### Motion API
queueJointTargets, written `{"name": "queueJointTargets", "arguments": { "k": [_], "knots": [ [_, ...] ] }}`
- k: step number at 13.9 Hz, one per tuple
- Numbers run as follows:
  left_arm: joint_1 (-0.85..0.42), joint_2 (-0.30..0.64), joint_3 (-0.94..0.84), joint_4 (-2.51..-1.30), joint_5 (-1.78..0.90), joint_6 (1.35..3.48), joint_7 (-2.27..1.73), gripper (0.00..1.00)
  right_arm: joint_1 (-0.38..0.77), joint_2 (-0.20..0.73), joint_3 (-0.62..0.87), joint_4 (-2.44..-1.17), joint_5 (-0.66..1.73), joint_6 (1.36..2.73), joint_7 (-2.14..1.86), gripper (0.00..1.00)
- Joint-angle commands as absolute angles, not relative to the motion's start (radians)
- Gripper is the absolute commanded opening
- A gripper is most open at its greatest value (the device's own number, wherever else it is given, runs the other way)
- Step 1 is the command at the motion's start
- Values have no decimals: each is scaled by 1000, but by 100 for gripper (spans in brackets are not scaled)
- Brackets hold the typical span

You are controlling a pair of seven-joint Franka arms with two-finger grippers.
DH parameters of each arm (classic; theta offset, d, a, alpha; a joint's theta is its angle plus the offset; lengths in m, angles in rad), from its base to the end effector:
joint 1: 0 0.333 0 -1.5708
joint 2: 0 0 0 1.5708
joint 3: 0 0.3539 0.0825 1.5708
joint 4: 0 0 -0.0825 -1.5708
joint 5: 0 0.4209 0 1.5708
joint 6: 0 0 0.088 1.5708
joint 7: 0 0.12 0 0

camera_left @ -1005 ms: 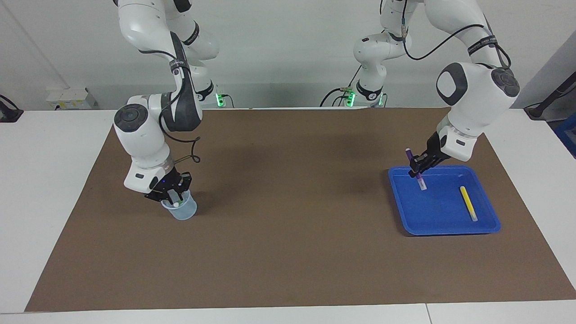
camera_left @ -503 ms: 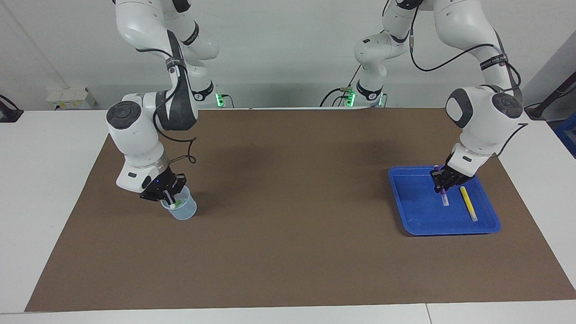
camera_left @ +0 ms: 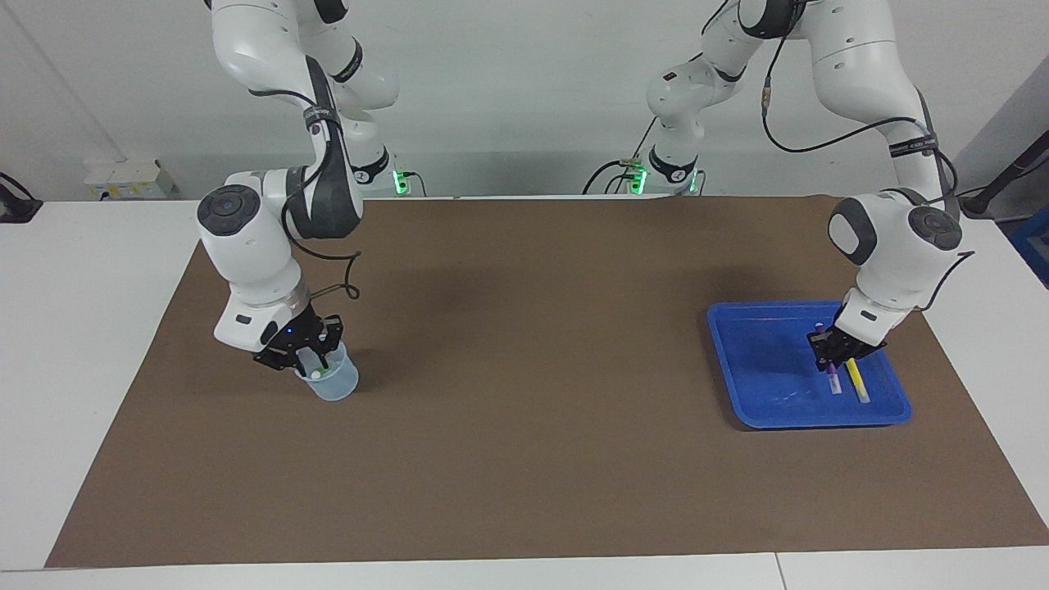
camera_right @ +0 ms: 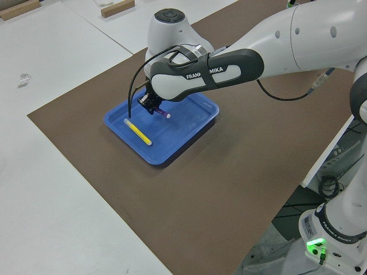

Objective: Right arm passes pens to left for tray arrangement
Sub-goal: 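Lower the purple pen into the blue tray with the left gripper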

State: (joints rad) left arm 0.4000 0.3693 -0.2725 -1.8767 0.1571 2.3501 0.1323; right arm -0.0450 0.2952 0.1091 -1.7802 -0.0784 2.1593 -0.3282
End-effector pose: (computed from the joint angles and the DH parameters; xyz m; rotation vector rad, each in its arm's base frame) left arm 0.6773 0.1027 0.3328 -3.0960 0.1321 -0.1816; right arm 0.6871 0.0346 0.4052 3.0223 0.6552 0.1247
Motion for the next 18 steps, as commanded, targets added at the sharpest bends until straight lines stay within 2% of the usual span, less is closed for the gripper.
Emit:
{"name": "queueJointTargets", "arguments": {
  "k": [1, 9, 10, 12, 13, 15, 17, 18],
  "knots": [
    [407, 370, -278, -1902, 181, 2381, 134, 0, -54, 304, 118, -1776, -101, 2177, -302, 36],
    [410, 370, -278, -1944, 181, 2441, 129, 0, -51, 325, 118, -1778, -101, 2191, -302, 36],
    [410, 370, -278, -1944, 181, 2441, 129, 3, -57, 325, 118, -1778, -101, 2181, -304, 35],
    [410, 370, -278, -1944, 181, 2441, 130, 32, -60, 324, 118, -1769, -101, 2160, -308, 30],
    [408, 370, -278, -1944, 181, 2441, 130, 43, -61, 324, 118, -1763, -101, 2154, -313, 28],
    [408, 371, -278, -1942, 181, 2441, 130, 54, -61, 324, 118, -1761, -101, 2148, -319, 25],
    [408, 371, -278, -1939, 181, 2433, 129, 55, -61, 324, 118, -1756, -101, 2146, -318, 23],
    [407, 371, -278, -1934, 181, 2425, 129, 55, -61, 324, 118, -1755, -101, 2146, -319, 20]
  ]
}}
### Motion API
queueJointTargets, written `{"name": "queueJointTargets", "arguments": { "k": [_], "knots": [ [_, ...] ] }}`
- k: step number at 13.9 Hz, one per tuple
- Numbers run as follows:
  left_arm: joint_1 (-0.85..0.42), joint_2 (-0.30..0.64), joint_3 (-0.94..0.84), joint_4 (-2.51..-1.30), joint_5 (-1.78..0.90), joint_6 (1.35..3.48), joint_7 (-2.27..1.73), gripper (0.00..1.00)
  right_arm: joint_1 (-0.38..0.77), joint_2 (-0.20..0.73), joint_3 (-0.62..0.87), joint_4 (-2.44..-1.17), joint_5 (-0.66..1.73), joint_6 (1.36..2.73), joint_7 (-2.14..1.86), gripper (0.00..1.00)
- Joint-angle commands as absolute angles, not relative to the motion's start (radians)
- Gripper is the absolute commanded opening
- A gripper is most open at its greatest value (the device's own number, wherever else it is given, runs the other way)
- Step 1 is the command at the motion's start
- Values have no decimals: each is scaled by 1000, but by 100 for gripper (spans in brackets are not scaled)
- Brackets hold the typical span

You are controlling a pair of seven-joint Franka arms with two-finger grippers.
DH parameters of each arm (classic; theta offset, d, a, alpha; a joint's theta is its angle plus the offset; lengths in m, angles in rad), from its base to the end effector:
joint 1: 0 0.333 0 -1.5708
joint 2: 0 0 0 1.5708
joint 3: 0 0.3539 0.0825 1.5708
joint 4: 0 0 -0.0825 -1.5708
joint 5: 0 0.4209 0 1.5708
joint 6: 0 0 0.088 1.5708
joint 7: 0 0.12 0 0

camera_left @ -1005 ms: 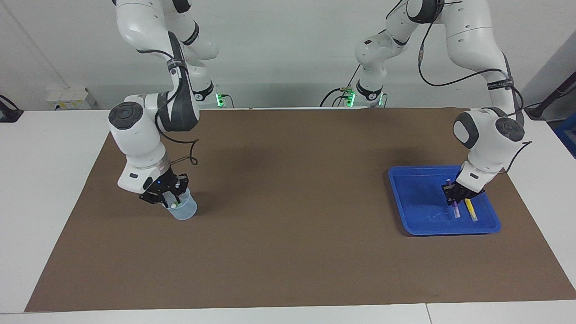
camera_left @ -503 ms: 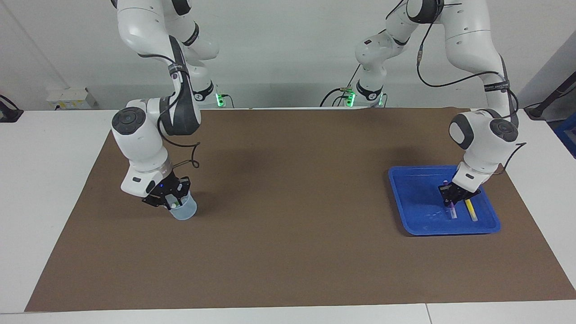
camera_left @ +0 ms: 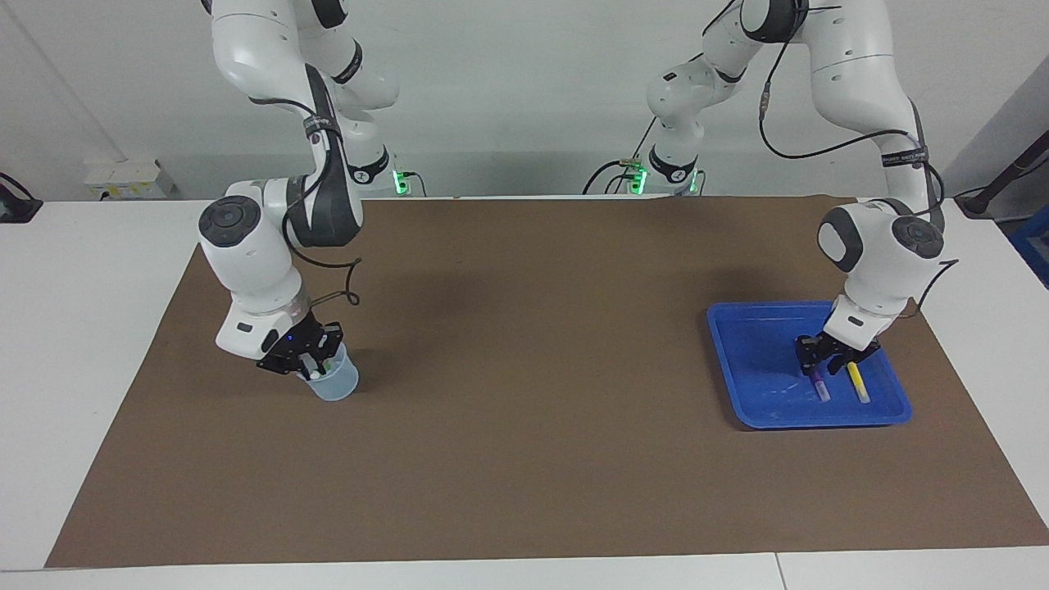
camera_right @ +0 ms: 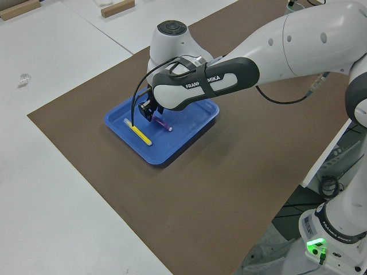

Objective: Right arm passes pens to left for tray arrangement
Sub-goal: 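Raise the left gripper from the tray while the right gripper grasps the green pen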

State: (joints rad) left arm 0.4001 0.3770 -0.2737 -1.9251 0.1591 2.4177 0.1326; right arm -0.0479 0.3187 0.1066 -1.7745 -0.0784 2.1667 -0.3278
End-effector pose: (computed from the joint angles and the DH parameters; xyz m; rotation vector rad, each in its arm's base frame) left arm 0.6700 0.0977 0.3116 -3.0998 0.1453 -0.2025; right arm 0.6910 0.0310 0.3926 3.0279 0.6477 0.1093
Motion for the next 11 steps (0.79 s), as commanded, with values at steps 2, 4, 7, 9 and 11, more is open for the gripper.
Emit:
{"name": "queueJointTargets", "arguments": {
  "k": [2, 4, 7, 9, 11],
  "knots": [
    [396, 371, -278, -1913, 176, 2401, 127, 55, -61, 324, 118, -1755, -101, 2145, -322, 14],
    [390, 370, -279, -1870, 172, 2344, 117, 55, -61, 324, 118, -1755, -101, 2145, -324, 13],
    [365, 365, -282, -1847, 170, 2319, 26, 55, -58, 315, 120, -1753, -98, 2129, -319, 13],
    [354, 362, -288, -1833, 141, 2315, -62, 55, -58, 302, 120, -1717, -83, 2073, -316, 13],
    [331, 354, -287, -1801, 42, 2265, -94, 56, -60, 279, 121, -1683, -78, 2008, -308, 13]
  ]
}}
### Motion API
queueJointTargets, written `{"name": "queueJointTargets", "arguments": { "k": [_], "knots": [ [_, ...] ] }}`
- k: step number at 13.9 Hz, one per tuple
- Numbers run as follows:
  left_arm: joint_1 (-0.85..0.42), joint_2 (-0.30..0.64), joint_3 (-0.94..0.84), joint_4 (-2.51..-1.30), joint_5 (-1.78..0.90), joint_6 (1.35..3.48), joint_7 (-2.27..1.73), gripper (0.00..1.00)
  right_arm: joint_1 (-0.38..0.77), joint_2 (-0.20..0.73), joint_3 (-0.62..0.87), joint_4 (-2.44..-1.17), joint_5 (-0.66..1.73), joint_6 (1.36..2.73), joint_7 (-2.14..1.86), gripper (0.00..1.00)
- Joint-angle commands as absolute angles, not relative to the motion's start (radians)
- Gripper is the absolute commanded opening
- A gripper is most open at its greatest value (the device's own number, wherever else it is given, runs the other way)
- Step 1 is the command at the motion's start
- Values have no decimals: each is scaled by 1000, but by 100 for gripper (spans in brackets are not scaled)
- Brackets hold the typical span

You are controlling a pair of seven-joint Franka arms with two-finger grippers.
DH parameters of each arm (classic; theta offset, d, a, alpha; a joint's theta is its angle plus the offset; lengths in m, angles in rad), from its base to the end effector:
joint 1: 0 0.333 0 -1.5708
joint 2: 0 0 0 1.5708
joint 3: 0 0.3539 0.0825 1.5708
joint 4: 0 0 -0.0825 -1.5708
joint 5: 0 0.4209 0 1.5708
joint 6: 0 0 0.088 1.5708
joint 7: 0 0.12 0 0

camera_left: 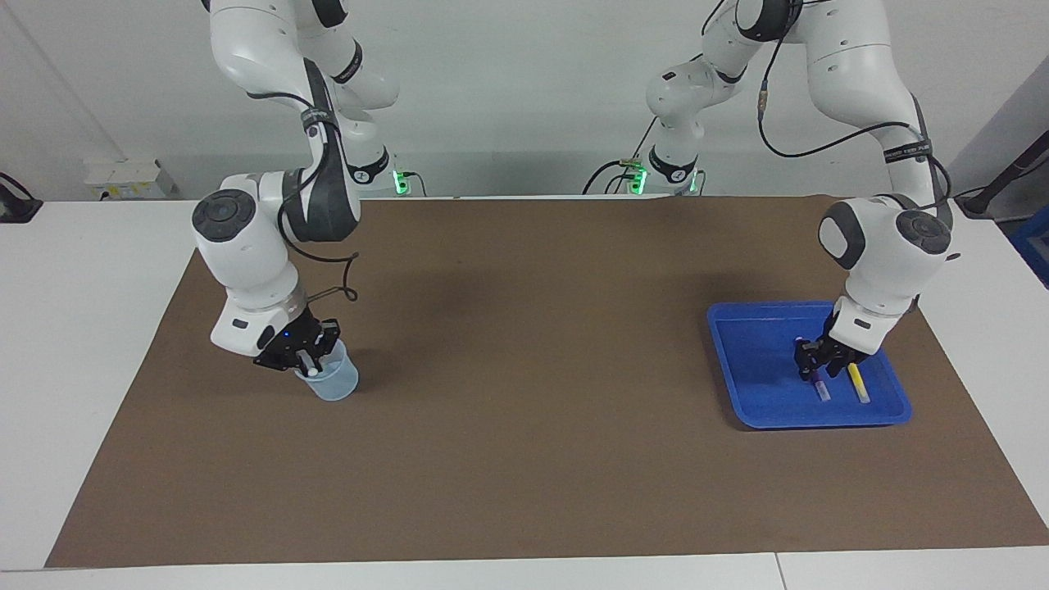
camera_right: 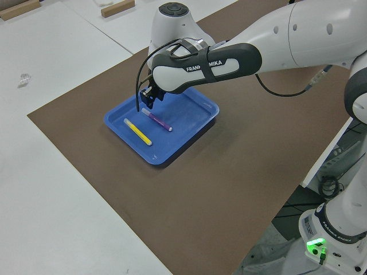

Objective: Right arm passes pens to left for tray arrangement
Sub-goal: 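Raise the left gripper from the tray while the right gripper grasps the green pen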

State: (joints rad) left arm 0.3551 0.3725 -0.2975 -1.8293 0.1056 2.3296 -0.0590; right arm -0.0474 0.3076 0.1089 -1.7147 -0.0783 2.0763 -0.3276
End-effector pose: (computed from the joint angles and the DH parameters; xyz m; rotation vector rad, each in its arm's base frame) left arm 0.6942 0.0585 0.3532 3.1074 0.1189 0.2277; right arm 0.6941 0.0314 0.4220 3.0289 0.6442 0.0787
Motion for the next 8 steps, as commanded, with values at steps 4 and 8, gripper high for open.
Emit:
{"name": "queueJointTargets", "arguments": {
  "k": [4, 8],
  "knots": [
    [284, 302, -291, -1769, -2, 2122, -262, 59, -64, 187, 117, -1681, 9, 1916, -307, 13],
    [229, 259, -322, -1755, -118, 2037, -533, 65, -66, 126, 117, -1626, 54, 1797, -292, 13]
  ]
}}
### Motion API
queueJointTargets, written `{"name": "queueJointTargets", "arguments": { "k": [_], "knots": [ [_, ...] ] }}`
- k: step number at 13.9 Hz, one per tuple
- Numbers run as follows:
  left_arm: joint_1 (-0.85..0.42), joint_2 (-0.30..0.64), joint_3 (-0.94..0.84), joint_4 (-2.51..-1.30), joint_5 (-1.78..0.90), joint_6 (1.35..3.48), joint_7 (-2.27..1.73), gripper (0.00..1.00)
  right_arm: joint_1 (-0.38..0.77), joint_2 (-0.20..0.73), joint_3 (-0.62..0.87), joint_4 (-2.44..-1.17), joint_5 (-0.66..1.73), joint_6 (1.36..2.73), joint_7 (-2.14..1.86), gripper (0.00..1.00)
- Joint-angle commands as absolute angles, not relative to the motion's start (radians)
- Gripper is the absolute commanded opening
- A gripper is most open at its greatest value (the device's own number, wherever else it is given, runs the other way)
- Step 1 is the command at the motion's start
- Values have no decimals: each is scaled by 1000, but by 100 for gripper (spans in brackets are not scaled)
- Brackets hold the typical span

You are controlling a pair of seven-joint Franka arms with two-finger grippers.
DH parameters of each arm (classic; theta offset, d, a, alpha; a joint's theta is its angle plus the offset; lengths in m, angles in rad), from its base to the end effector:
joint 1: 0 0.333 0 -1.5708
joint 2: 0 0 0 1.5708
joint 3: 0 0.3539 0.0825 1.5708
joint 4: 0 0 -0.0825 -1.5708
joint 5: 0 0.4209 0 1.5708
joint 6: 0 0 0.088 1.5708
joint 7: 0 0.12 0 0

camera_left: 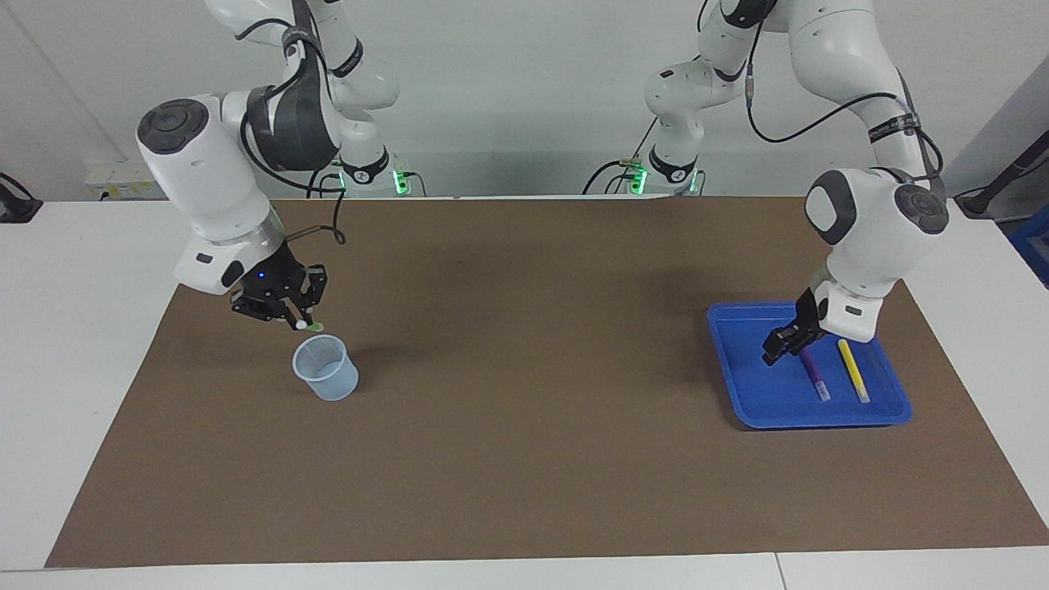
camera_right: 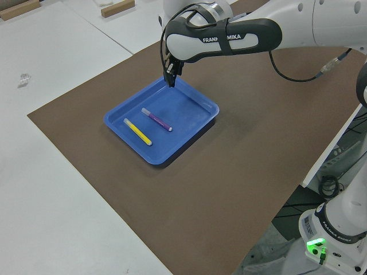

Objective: Right arm passes pens to left for tray arrangement
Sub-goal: 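Raise the left gripper from the tray while the right gripper grasps the green pen, then lift the green pen from the cup while the left gripper moves center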

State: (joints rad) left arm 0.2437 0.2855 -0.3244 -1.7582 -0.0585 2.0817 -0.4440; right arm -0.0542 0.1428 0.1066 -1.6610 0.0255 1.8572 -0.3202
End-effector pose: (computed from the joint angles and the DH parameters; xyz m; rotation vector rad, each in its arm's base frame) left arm 0.6812 -0.0421 0.4242 2.9304 0.6020 0.0200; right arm 0.6539 0.0328 0.5401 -3.0566 -0.5634 -0.0917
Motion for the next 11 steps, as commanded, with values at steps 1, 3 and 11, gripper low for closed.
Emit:
{"name": "queueJointTargets", "arguments": {
  "k": [1, 3, 11],
  "knots": [
    [227, 247, -331, -1756, -159, 2025, -587, 68, -66, 127, 117, -1599, 101, 1755, -243, 13],
    [195, 229, -353, -1756, -175, 1994, -708, 72, -58, 127, 115, -1598, 214, 1749, -97, 13],
    [2, 215, -367, -1753, -287, 2063, -1369, 100, 41, 140, 135, -1638, 501, 1888, 453, 12]
  ]
}}
